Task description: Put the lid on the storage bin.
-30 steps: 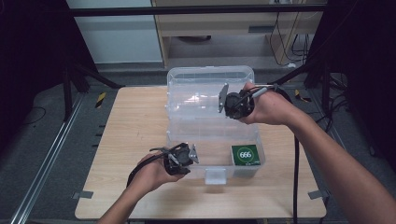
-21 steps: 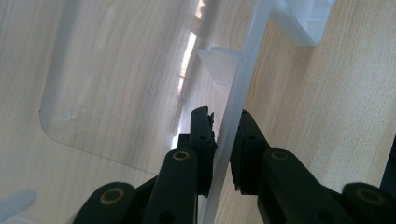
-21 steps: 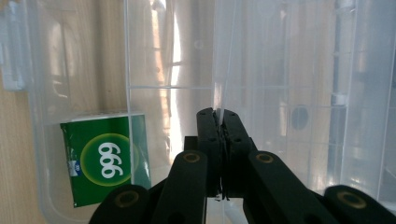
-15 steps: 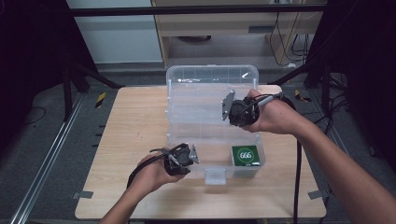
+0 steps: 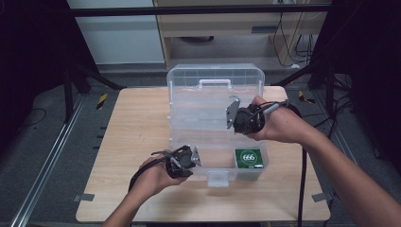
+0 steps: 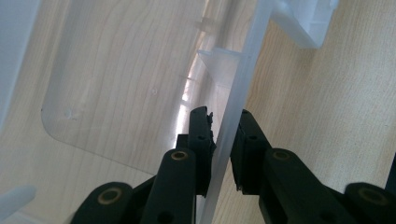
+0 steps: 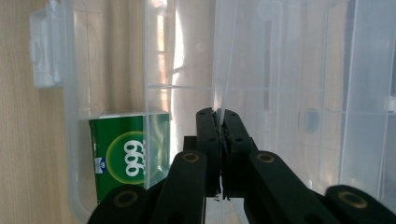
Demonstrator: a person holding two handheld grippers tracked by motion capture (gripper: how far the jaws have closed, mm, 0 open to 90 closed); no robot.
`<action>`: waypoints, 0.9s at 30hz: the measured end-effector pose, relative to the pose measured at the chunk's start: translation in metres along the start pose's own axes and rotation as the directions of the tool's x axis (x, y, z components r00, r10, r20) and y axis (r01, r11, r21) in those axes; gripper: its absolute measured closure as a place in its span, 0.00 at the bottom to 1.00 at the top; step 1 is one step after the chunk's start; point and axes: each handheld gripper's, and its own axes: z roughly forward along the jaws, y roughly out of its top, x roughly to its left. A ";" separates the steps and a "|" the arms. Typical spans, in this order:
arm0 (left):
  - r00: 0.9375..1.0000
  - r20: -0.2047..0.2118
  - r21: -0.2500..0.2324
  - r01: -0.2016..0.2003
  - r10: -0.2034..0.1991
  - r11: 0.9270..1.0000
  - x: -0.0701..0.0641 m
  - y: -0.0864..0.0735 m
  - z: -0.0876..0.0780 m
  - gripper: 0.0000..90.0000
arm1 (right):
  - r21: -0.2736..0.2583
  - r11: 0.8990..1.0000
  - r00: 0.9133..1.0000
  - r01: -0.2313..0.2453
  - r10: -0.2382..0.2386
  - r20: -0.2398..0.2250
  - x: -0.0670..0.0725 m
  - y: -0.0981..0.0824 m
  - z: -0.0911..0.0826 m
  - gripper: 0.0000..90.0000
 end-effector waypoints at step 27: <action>0.999 -0.015 0.014 -0.046 0.047 0.999 0.000 0.001 0.000 0.87 | -0.008 1.000 1.000 0.025 -0.025 -0.019 0.020 -0.007 0.001 0.97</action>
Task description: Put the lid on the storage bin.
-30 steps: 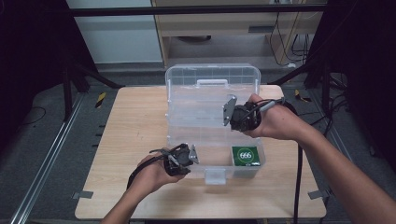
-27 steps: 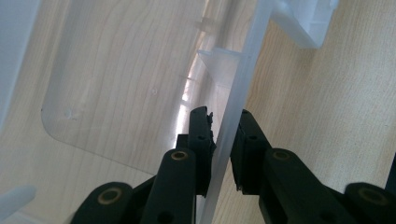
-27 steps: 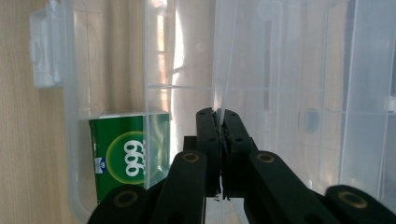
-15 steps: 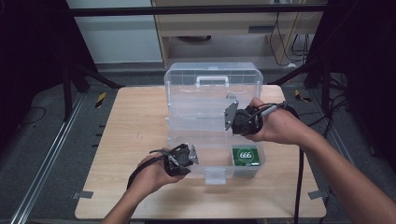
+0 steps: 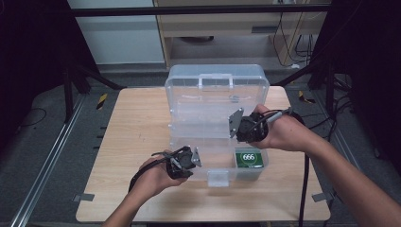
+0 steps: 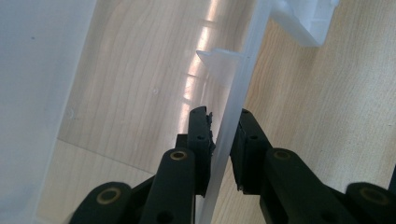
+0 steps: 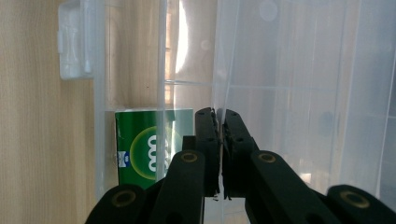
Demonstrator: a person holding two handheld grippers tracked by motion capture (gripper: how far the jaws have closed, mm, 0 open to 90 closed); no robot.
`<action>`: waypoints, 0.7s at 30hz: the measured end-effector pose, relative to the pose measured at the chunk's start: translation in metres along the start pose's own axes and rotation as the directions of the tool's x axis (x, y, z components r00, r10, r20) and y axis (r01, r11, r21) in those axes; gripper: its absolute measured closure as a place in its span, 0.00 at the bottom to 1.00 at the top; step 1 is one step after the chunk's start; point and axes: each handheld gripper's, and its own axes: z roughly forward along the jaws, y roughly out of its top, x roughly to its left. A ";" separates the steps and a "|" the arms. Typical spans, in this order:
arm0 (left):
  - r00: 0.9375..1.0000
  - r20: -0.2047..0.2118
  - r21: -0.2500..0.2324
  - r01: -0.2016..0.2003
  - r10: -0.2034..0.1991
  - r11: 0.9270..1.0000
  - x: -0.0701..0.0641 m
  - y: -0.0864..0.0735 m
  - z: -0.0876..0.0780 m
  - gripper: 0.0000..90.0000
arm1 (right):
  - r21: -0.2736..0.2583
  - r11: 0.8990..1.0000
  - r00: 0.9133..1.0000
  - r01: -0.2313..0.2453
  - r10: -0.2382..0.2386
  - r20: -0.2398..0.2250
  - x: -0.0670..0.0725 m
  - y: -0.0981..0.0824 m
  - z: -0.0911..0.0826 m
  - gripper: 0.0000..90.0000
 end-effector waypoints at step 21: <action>0.999 -0.033 -0.006 -0.003 0.002 1.000 -0.002 0.000 0.000 0.86 | -0.023 1.000 0.999 -0.011 0.010 -0.030 0.007 -0.006 0.001 0.95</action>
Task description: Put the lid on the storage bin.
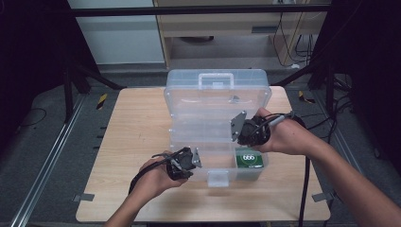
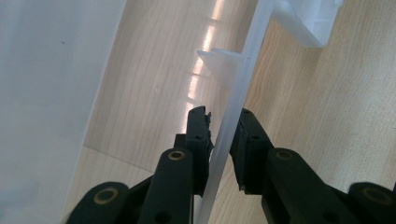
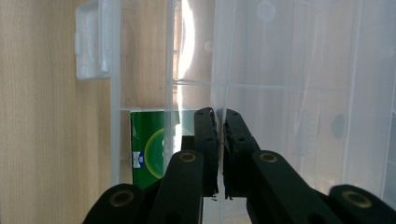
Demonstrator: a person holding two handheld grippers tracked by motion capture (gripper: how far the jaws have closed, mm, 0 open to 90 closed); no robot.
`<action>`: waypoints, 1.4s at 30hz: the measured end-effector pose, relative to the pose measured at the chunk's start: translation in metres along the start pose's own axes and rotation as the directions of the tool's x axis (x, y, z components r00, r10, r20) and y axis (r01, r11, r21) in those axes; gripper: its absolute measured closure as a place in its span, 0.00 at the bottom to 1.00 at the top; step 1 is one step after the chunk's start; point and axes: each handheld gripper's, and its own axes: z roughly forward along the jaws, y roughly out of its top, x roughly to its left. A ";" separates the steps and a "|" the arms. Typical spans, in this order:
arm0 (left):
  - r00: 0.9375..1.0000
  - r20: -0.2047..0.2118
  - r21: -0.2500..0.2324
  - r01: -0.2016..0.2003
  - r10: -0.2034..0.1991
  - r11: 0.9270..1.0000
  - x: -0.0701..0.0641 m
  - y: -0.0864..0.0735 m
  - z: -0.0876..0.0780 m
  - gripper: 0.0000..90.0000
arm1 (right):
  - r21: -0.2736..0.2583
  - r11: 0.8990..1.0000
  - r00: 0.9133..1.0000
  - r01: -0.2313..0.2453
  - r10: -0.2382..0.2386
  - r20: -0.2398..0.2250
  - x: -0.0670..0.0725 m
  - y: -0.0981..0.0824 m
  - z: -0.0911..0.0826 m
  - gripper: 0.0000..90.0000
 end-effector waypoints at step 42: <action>0.963 -0.042 -0.280 0.245 -0.267 0.928 0.051 -0.046 -0.125 0.99 | -0.018 1.000 1.000 0.009 -0.009 0.018 0.006 -0.006 0.001 0.93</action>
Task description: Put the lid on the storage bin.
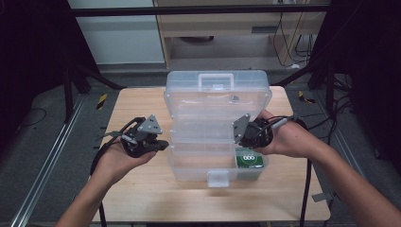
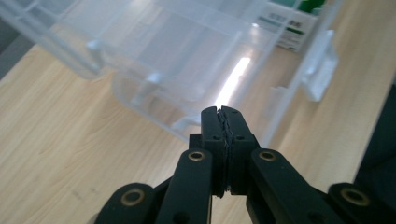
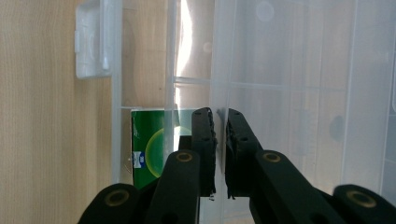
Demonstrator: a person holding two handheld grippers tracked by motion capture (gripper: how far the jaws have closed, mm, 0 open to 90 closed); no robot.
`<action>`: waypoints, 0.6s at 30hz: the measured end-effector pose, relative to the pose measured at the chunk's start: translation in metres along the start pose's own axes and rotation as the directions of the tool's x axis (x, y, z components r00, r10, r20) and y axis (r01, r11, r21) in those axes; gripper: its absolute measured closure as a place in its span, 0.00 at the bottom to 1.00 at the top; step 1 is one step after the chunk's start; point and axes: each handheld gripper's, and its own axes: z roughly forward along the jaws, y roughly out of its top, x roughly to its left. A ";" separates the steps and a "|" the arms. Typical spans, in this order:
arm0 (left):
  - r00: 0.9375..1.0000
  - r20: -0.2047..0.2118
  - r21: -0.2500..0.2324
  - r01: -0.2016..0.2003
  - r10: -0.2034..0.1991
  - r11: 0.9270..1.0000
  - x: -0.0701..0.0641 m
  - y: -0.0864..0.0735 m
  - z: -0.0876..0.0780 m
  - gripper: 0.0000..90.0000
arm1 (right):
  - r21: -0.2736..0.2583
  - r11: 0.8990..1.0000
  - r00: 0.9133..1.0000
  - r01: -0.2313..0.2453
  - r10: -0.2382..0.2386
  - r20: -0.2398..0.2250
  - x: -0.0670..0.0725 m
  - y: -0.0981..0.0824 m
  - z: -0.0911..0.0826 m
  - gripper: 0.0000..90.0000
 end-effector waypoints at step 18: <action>0.984 0.012 -0.095 0.178 -0.178 0.979 0.052 0.031 0.005 1.00 | -0.005 1.000 1.000 0.006 -0.006 0.007 0.005 -0.002 0.001 0.93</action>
